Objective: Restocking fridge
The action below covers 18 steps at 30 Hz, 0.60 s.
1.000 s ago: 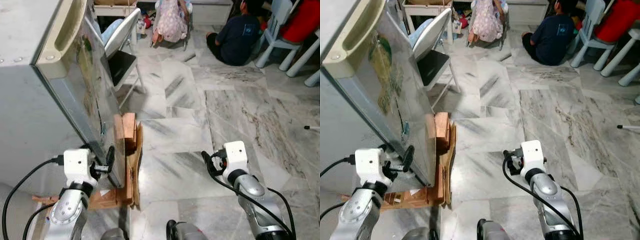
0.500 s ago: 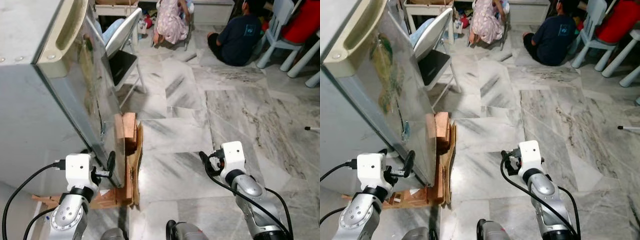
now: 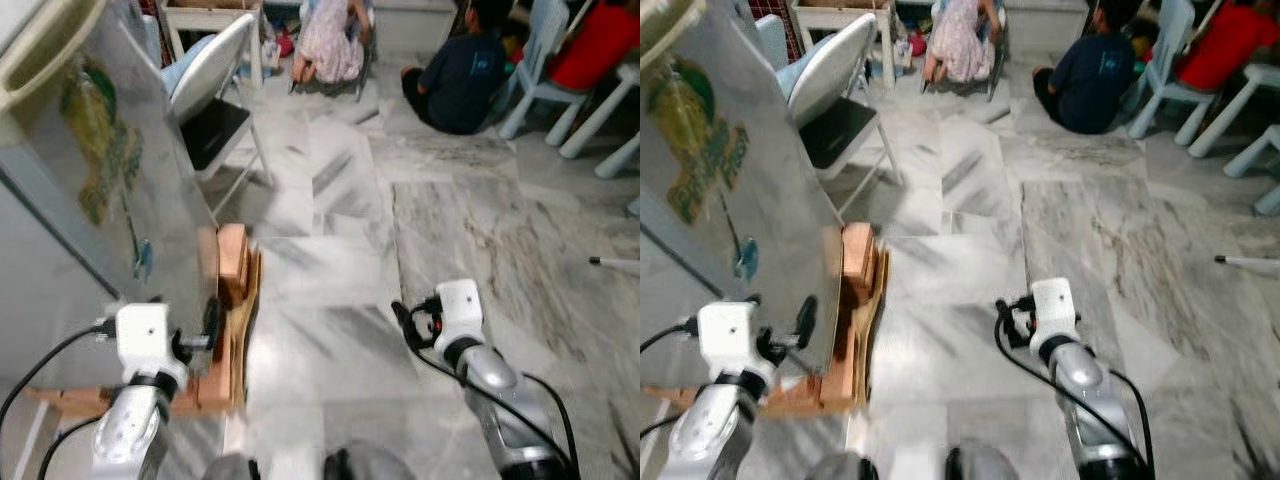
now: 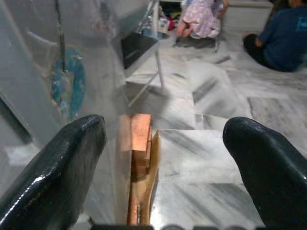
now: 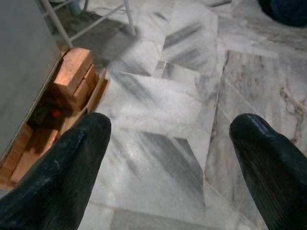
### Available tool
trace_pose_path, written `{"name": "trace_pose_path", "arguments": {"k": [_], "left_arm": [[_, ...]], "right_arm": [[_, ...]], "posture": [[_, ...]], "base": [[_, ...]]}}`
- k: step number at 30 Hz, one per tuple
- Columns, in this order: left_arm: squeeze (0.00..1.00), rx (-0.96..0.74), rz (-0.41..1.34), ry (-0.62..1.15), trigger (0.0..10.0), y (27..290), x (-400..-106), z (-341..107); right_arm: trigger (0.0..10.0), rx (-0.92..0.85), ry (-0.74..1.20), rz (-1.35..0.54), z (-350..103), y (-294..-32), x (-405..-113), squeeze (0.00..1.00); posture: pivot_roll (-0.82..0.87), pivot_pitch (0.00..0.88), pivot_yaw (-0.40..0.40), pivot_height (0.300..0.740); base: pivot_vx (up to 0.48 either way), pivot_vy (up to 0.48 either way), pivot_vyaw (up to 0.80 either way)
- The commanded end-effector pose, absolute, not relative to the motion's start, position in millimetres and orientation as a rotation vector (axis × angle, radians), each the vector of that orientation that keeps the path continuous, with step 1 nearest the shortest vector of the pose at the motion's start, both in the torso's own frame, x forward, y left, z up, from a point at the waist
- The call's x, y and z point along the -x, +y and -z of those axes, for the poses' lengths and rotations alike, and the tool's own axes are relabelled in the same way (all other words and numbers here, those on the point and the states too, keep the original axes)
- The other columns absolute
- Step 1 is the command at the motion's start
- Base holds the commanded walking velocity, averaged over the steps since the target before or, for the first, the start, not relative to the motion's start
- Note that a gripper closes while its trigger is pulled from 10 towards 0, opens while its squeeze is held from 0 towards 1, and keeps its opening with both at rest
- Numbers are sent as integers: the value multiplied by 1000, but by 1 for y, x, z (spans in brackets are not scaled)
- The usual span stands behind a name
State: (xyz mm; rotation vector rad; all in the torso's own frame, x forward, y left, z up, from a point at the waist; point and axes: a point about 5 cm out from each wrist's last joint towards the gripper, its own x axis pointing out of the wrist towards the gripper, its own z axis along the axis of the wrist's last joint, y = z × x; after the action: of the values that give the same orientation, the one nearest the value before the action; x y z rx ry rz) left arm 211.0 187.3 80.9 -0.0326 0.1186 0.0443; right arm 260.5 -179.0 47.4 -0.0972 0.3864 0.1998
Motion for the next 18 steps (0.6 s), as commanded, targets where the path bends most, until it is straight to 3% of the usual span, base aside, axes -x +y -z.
{"name": "trace_pose_path", "arguments": {"k": [1, 9, 18], "left_arm": [[0, 14, -95, 121, 10000, 196, -211, -81], [0, -2, -156, 106, 10000, 206, -217, -85], [0, -7, -180, 105, 10000, 208, -220, -85]], "right_arm": [[10000, 111, 361, -214, -51, -178, -261, 0], [10000, 101, 353, -217, -53, -176, -261, 0], [10000, 92, 346, -219, -55, -174, -261, 0]], "posture": [[-8, 120, -14, 740], [-14, 119, -8, 740], [-16, 119, -6, 740]], "base": [[0, 0, 0], [0, 0, 674], [0, 0, 0]]}}
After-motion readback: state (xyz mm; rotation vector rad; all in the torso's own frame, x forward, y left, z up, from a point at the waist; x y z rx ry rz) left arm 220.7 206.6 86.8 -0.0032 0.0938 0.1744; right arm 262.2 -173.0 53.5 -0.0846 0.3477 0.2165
